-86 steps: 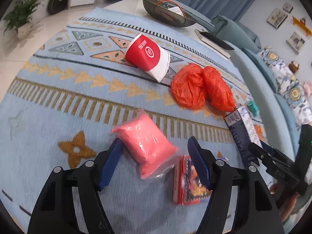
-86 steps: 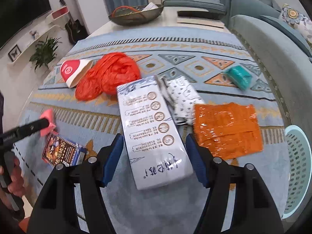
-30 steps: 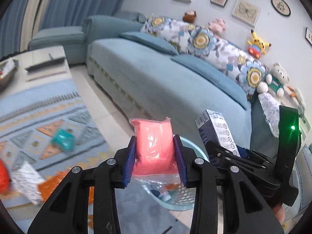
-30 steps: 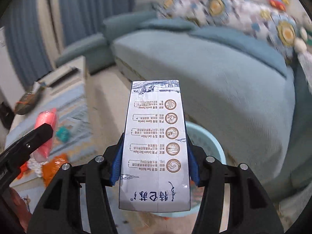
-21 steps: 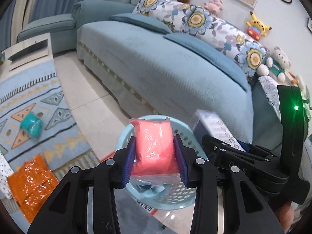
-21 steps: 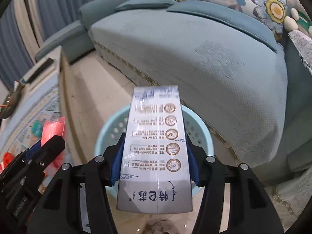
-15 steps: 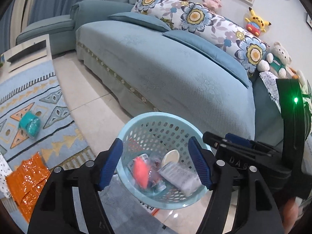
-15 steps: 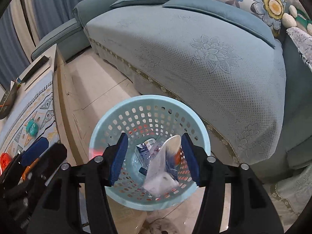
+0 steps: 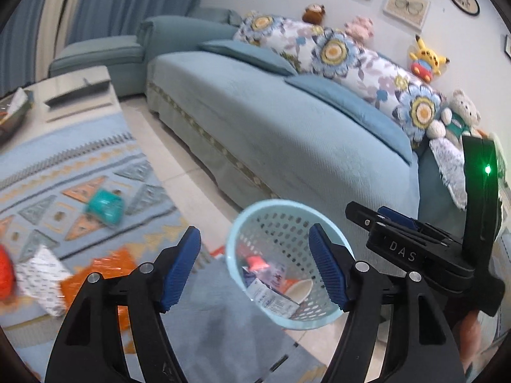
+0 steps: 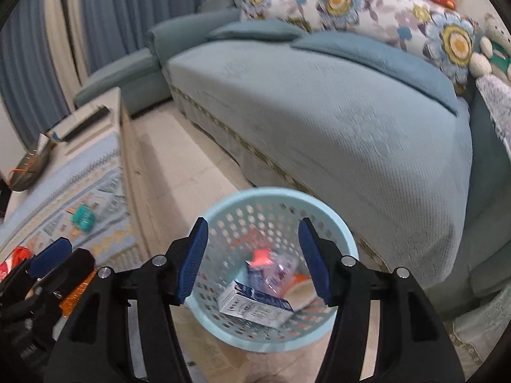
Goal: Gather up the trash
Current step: 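Carry pink packet and white carton to the wastebasket and release both, then lower the left tool to the card box while the right tool grasps the white dotted wrapper, then carry card box and dotted wrapper to the wastebasket and release both, then grasp the red plastic bag with the left tool while the right tool grasps the orange packet, then carry red bag and orange packet to the wastebasket and release both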
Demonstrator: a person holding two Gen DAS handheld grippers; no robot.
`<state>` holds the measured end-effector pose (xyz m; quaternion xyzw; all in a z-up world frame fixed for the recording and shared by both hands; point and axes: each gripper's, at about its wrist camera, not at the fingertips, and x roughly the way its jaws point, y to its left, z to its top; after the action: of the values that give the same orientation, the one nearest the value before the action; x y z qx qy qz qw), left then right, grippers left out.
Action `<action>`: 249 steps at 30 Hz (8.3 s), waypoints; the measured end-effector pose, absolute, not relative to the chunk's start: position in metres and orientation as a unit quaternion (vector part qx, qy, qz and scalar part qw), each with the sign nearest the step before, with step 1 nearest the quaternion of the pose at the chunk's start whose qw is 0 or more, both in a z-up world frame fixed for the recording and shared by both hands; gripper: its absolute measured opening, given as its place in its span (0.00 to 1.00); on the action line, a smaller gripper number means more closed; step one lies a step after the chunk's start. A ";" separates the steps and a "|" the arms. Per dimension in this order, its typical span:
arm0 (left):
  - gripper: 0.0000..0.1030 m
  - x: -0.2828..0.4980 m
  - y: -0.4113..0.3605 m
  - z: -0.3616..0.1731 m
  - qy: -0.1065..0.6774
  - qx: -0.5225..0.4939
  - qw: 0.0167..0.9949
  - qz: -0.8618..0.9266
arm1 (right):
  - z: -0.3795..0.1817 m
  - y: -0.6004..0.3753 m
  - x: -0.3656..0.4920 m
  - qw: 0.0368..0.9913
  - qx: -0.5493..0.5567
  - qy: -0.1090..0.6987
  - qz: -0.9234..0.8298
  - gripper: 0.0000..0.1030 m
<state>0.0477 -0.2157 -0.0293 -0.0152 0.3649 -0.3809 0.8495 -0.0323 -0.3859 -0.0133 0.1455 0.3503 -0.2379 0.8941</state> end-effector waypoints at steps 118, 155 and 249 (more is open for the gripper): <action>0.60 0.030 -0.118 0.032 0.323 0.074 0.863 -0.381 | 0.055 -0.323 -0.048 0.943 0.128 0.300 -0.063 0.04; 0.72 0.045 -0.212 -0.052 0.389 0.025 0.832 -0.395 | -0.066 -0.429 -0.050 0.877 0.232 0.387 -0.166 0.44; 0.25 0.028 -0.277 -0.015 0.351 0.043 0.854 -0.382 | -0.064 -0.448 -0.066 0.861 0.219 0.390 -0.241 0.37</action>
<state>0.0283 -0.2771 -0.0146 0.0430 0.3505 -0.3821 0.8540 -0.0659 -0.4479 -0.0643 0.2185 0.3900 -0.2414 0.8613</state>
